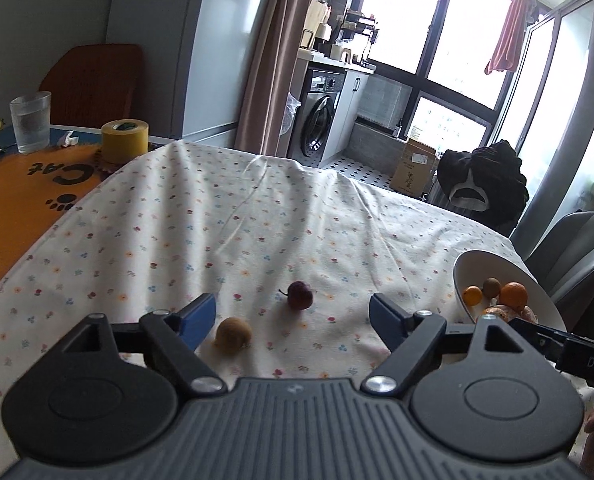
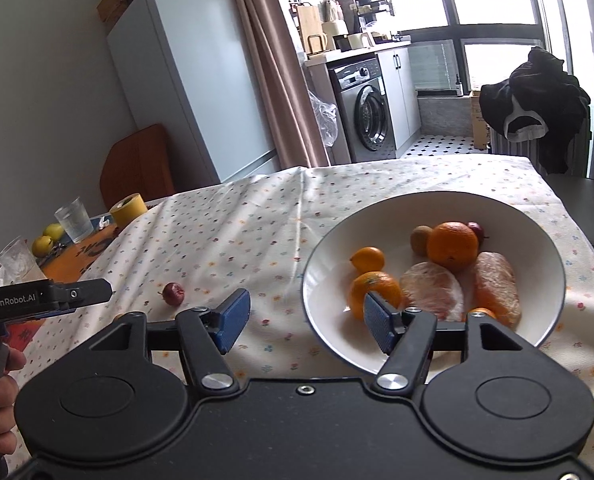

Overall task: Organize fruits
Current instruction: 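Move both open tools back toward the kiwi and red plum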

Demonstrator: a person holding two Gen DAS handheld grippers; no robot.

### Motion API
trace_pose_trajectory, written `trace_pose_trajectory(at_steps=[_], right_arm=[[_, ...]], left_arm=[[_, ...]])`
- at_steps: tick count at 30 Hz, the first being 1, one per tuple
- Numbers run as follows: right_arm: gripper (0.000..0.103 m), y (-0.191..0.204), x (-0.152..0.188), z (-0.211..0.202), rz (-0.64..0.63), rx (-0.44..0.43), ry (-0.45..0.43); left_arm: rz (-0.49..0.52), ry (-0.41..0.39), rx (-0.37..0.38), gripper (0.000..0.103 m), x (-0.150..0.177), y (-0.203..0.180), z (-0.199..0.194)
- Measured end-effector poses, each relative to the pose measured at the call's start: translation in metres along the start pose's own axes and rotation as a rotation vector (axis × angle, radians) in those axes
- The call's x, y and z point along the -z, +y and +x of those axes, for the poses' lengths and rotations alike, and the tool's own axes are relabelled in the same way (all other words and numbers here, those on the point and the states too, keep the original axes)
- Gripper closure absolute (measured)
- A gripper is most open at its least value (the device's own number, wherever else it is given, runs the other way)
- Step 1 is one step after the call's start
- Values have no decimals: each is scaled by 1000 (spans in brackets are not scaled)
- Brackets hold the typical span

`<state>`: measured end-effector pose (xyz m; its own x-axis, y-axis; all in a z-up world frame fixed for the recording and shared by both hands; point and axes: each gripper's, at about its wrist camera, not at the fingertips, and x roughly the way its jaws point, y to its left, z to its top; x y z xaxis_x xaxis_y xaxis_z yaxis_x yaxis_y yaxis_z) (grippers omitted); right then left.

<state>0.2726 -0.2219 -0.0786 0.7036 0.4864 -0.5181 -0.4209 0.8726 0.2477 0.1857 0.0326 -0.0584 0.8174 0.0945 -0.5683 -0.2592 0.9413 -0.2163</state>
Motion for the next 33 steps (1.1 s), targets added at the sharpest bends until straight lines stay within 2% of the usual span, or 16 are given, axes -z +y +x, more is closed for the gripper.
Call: trace_pose_trajectory(at_steps=[7,18,33], right_arm=[[37,20,-2,5,-31,-21,10],[22,42,0,12,-78,-57,31],[21,63,9,37,-106,-104,90]], left_arm=[[-28,-6,-28,21,0,19,-7],[-54,25,-76,21,11,42,-2],[-56,61,-89,23,29,56,18]])
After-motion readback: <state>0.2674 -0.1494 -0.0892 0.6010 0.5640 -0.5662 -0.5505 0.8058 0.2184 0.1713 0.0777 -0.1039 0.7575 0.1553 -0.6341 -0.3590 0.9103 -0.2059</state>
